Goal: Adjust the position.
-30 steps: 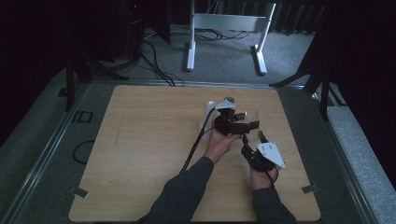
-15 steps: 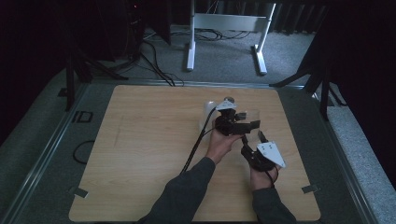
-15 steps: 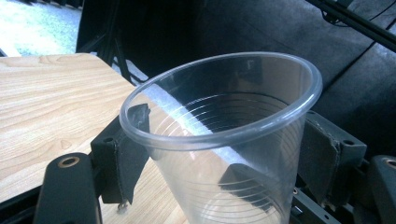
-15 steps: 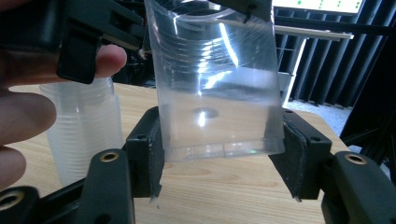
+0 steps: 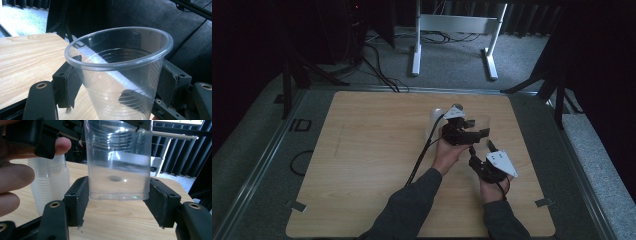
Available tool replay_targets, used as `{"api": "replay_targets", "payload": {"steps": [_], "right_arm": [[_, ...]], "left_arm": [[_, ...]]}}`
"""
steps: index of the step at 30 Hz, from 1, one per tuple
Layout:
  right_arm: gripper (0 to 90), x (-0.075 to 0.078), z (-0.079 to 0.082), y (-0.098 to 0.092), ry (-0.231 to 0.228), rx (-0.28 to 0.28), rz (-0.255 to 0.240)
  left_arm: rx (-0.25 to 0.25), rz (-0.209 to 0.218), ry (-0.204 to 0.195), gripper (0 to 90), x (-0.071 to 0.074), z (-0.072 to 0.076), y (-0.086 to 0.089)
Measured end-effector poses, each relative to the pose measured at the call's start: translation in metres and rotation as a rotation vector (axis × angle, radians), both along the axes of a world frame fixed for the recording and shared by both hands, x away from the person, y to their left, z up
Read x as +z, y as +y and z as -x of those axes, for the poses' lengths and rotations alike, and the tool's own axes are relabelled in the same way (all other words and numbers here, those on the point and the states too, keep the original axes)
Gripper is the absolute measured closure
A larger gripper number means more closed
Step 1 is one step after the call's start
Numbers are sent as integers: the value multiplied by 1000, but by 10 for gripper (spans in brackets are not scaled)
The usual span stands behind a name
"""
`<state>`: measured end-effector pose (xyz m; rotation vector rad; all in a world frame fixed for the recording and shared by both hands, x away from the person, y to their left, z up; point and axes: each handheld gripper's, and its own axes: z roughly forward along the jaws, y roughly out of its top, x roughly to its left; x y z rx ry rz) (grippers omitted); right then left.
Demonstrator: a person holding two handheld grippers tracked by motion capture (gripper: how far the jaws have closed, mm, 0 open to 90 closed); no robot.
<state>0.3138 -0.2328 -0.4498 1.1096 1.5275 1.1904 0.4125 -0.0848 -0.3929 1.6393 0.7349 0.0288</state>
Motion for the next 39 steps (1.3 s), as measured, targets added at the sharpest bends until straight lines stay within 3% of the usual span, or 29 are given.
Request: {"api": "replay_targets", "payload": {"steps": [4,12,23,30,39], "right_arm": [[365,0,0,-1,0,0,1],[273,5,-4,-4,18,13,9],[274,9,-10,-6,46,40,17],[390,8,-10,-5,57,46,19],[408,7,-9,-5,41,45,20]], "left_arm": [[3,-7,-13,281,1,1,0],[9,-59,-85,281,3,7,-3],[-4,-115,-133,281,0,13,-8],[-27,-83,-111,270,-1,13,-9],[-29,-37,-84,253,0,12,-7]]}}
